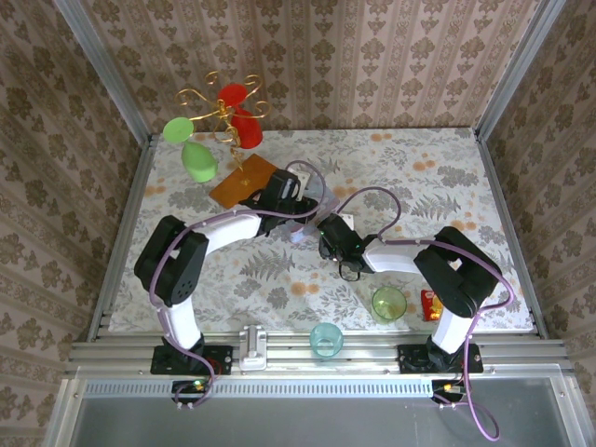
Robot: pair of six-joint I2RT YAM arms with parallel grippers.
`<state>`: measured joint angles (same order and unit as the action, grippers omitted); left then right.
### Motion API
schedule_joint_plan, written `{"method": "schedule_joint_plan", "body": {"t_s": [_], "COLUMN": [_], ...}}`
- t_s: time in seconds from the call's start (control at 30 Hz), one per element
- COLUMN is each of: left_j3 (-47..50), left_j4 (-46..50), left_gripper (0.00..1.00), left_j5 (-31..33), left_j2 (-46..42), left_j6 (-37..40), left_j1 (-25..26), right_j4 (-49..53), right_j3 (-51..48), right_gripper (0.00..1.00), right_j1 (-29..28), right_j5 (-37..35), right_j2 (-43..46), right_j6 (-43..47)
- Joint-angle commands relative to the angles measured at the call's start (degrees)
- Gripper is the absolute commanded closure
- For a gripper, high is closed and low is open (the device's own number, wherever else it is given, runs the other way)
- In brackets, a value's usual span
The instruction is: Unlock the padlock with the key
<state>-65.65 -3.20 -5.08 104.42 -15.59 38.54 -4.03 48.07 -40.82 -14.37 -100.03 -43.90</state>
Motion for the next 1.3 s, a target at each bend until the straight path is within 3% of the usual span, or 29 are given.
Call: {"method": "schedule_joint_plan", "body": {"t_s": [0.0,0.13,0.37,0.57,0.83,1.1,1.27], "left_j3": [0.8,3.76,9.76,13.0,14.08,15.13,16.16], "left_j4": [2.05,0.61,-6.69,-8.83,-9.78,-11.76,-12.15], "left_gripper": [0.65,0.65,0.67,0.66,0.69,0.7,0.69], "left_j5": [1.44,2.63,-3.14,-3.14,-7.03,-8.94,-8.98], "left_j2": [2.18,2.19,4.19,3.61,4.1,4.44,3.25], "left_j6": [3.5,4.61,3.42,5.32,7.86,7.36,7.46], "left_j1": [-0.28,0.42,-0.3,-0.39,-0.74,-0.94,-1.4], "right_j4": [-0.13,-2.25,-10.24,-12.41,-15.45,-25.5,-21.81], "right_j3": [0.89,0.93,-0.03,0.97,2.71,-0.33,1.02], "right_gripper": [0.84,0.84,0.85,0.86,0.86,0.86,0.86], "right_j1": [0.65,0.65,0.31,-0.4,0.36,0.67,1.5], "right_j5": [-0.62,-1.67,-3.28,-5.44,-8.17,-8.83,-9.15], "right_j2": [-1.69,-2.98,-5.5,-7.27,-7.2,-4.22,-1.59], "right_j6": [-2.96,-6.0,-12.1,-13.1,-10.64,-7.98,-3.21]}}
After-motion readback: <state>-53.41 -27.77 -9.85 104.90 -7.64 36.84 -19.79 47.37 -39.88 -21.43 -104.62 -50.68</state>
